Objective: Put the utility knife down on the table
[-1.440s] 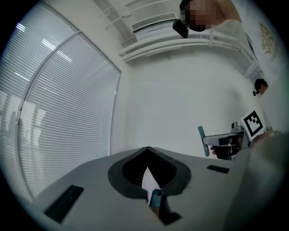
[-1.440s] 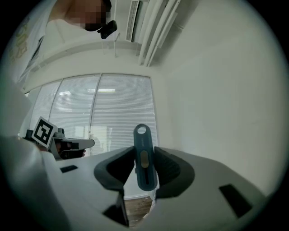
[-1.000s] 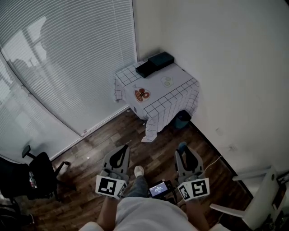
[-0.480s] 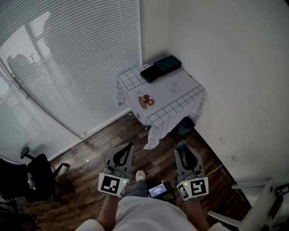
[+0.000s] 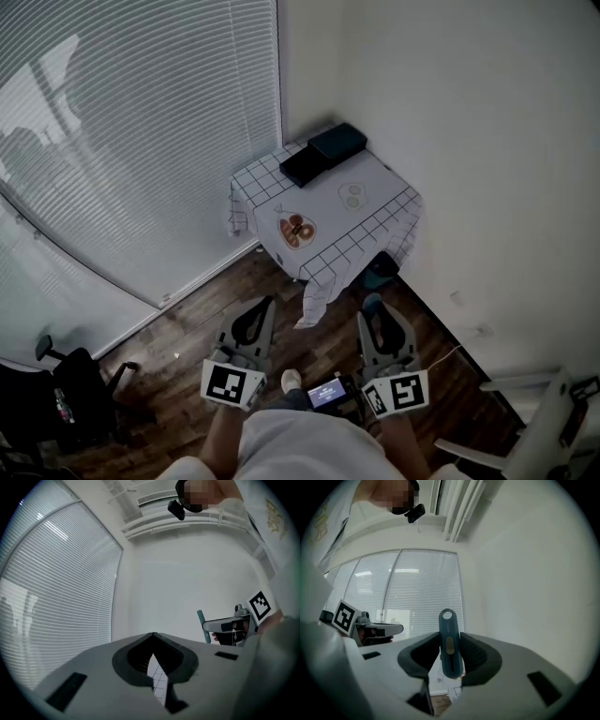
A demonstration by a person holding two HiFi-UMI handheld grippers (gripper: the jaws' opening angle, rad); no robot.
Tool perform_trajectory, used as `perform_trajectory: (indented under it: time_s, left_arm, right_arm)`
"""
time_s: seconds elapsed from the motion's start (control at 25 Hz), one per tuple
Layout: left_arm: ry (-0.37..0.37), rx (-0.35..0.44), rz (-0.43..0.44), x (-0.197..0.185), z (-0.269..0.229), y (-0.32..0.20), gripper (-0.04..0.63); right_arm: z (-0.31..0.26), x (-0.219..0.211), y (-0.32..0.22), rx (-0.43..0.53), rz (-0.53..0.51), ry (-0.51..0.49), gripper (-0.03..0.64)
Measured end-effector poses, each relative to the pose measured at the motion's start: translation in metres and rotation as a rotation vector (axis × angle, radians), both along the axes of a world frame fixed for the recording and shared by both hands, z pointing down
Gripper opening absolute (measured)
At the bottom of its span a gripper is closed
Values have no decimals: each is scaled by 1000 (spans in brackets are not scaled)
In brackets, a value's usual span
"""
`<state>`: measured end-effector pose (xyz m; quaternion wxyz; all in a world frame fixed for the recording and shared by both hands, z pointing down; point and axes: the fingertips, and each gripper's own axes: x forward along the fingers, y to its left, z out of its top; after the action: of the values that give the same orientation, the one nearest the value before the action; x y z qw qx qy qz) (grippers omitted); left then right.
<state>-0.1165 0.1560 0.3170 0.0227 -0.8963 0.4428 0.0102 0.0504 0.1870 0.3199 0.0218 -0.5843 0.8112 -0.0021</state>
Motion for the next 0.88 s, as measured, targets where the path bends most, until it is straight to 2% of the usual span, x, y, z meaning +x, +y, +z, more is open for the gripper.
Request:
perform_trajectory:
  time_s: [0.12,0.36,0.88]
  left_arm:
    - [-11,-23,24,-2,8,-12,8]
    - [-5,-42,46,-2,12,-35,8]
    - [29,-61,75,23,13,-107,8]
  right_arm:
    - [0,1,-12,-7,36,-33,141]
    - [-2,0,-34,-12,59,-22,140]
    - [10,25,-110,-35,25,-46,141]
